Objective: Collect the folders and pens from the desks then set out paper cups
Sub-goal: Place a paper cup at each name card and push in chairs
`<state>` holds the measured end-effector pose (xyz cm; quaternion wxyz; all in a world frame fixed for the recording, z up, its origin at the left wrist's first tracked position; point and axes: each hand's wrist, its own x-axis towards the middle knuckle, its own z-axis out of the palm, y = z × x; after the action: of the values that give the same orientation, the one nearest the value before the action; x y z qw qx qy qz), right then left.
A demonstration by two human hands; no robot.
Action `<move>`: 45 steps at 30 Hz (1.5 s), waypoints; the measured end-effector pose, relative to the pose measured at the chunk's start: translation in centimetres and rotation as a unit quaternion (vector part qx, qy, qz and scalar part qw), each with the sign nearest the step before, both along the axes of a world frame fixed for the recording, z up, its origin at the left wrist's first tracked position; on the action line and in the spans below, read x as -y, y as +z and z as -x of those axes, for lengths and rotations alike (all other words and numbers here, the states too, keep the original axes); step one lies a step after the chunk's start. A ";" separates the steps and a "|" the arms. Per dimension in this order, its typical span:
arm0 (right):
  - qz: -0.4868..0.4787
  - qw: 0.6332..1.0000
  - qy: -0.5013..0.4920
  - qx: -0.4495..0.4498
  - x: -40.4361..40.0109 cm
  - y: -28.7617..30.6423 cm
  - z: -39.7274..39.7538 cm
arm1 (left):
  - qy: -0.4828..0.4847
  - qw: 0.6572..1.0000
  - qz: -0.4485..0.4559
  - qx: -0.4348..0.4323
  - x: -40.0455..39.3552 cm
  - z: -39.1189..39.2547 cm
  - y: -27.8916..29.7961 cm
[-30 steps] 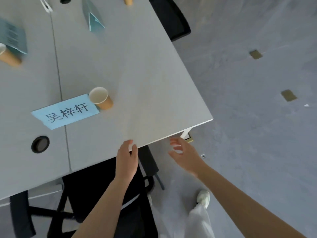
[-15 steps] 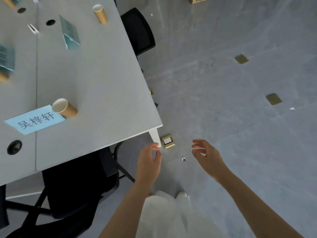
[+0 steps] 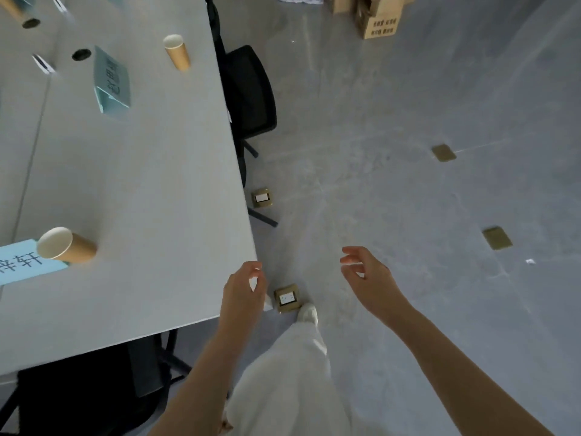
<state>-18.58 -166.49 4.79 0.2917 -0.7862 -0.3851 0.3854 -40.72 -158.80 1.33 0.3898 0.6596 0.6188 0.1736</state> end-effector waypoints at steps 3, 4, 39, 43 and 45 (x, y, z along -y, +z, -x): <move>0.004 0.999 0.045 0.024 -4.8 0.5 -3.1 | -0.018 1.000 0.000 -0.012 -5.1 -3.4 0.5; -0.001 0.997 0.062 0.036 -6.0 0.6 -4.1 | -0.027 1.000 -0.002 -0.013 -6.6 -4.4 0.9; -0.080 0.904 0.418 0.036 -63.7 0.5 -25.4 | 0.341 0.939 0.046 0.011 -46.2 -28.8 0.5; -0.070 0.883 0.463 0.037 -71.2 0.0 -21.7 | 0.387 0.921 0.037 0.009 -52.5 -26.4 -0.8; -0.060 0.873 0.482 0.031 -74.1 -0.1 -19.9 | 0.401 0.916 0.036 0.004 -55.3 -25.3 -0.9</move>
<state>1.36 -92.36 4.74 0.1039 -0.4955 -0.7476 0.4299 -15.43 -103.54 0.41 0.3130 0.3414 0.8356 0.2954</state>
